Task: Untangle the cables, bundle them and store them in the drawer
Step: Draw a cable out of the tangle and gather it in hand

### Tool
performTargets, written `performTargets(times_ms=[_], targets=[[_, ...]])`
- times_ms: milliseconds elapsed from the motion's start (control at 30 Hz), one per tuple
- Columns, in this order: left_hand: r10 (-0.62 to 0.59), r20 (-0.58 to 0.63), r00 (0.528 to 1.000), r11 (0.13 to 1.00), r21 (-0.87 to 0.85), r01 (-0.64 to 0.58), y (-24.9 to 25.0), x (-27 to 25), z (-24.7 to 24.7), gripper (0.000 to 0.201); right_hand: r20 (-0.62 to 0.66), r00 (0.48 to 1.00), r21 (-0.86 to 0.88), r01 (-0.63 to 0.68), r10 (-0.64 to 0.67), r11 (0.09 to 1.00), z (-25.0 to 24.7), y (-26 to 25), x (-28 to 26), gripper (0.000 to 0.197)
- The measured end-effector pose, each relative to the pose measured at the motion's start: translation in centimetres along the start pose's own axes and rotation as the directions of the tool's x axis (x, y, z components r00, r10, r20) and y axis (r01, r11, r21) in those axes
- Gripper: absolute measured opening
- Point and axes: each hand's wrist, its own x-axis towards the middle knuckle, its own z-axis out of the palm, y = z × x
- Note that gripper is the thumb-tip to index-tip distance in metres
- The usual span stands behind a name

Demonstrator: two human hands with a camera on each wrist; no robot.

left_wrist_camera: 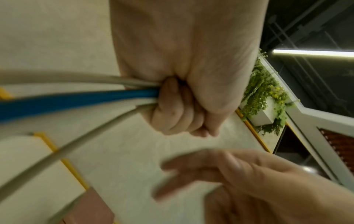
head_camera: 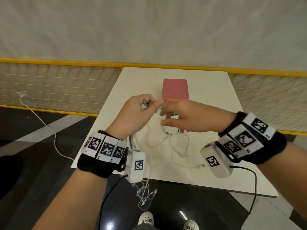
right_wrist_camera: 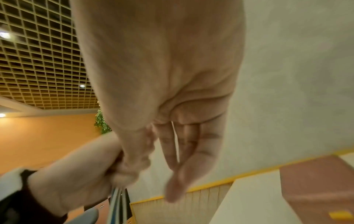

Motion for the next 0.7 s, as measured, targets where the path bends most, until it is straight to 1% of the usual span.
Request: performTargets(times_ms=[33,67,100,133,167,200,233,267,333,400,467,500,600,700], targets=[[0.024,-0.034,0.999,0.998,-0.063,-0.026,0.4,0.2,0.4,0.034,-0.002,0.999,0.128,0.038,-0.038,0.991,0.7,-0.3,0.6,0.04],[0.037,-0.064,0.997,0.99,-0.135,-0.045,0.8,0.4,0.9,0.035,0.008,0.997,0.262,0.066,-0.07,0.963,1.6,-0.6,1.2,0.036],[0.042,-0.089,0.995,0.976,-0.208,-0.059,1.0,0.6,1.2,0.036,0.017,0.995,0.39,0.084,-0.098,0.917,2.5,-0.9,1.7,0.026],[0.041,-0.104,0.994,0.96,-0.271,-0.068,1.2,0.8,1.4,0.038,0.023,0.993,0.488,0.088,-0.113,0.868,3.4,-1.2,2.2,0.013],[0.037,-0.116,0.993,0.946,-0.316,-0.072,1.2,0.9,1.6,0.04,0.024,0.993,0.558,0.084,-0.117,0.825,4.4,-1.2,2.5,0.01],[0.031,-0.13,0.991,0.936,-0.345,-0.074,1.1,1.1,1.6,0.041,0.025,0.993,0.593,0.079,-0.117,0.801,5.3,-1.0,2.8,0.016],[0.019,-0.147,0.989,0.928,-0.367,-0.073,0.9,1.1,1.6,0.043,0.031,0.993,0.593,0.076,-0.117,0.802,6.2,-0.6,3.2,0.02],[0.004,-0.166,0.986,0.921,-0.383,-0.068,0.6,1.2,1.5,0.044,0.045,0.992,0.552,0.072,-0.116,0.831,7.0,0.1,3.5,0.023],[-0.031,-0.194,0.98,0.919,-0.391,-0.048,-0.2,1.2,1.2,0.044,0.105,0.988,0.397,0.059,-0.109,0.916,8.4,2.2,4.1,0.025],[-0.071,-0.193,0.979,0.931,-0.364,-0.004,-1.3,1.1,1.0,0.044,0.146,0.989,0.252,-0.012,-0.026,0.968,9.8,4.9,4.5,0.028],[-0.136,-0.186,0.973,0.942,-0.329,0.069,-2.6,1.0,0.6,0.045,0.125,0.988,0.208,-0.119,0.094,0.971,11.3,7.7,4.9,0.029],[-0.184,-0.187,0.965,0.94,-0.322,0.117,-3.4,0.9,0.5,0.045,0.103,0.985,0.206,-0.16,0.142,0.965,12.0,8.8,5.3,0.027],[-0.32,-0.22,0.921,0.918,-0.313,0.244,-5.8,0.4,0.0,0.042,0.093,0.972,0.19,-0.23,0.216,0.955,13.4,10.5,7.0,0.021],[-0.426,-0.302,0.852,0.893,-0.29,0.344,-8.0,0.1,-0.9,0.039,0.11,0.973,0.19,-0.219,0.201,0.957,14.5,10.1,9.7,0.019]])
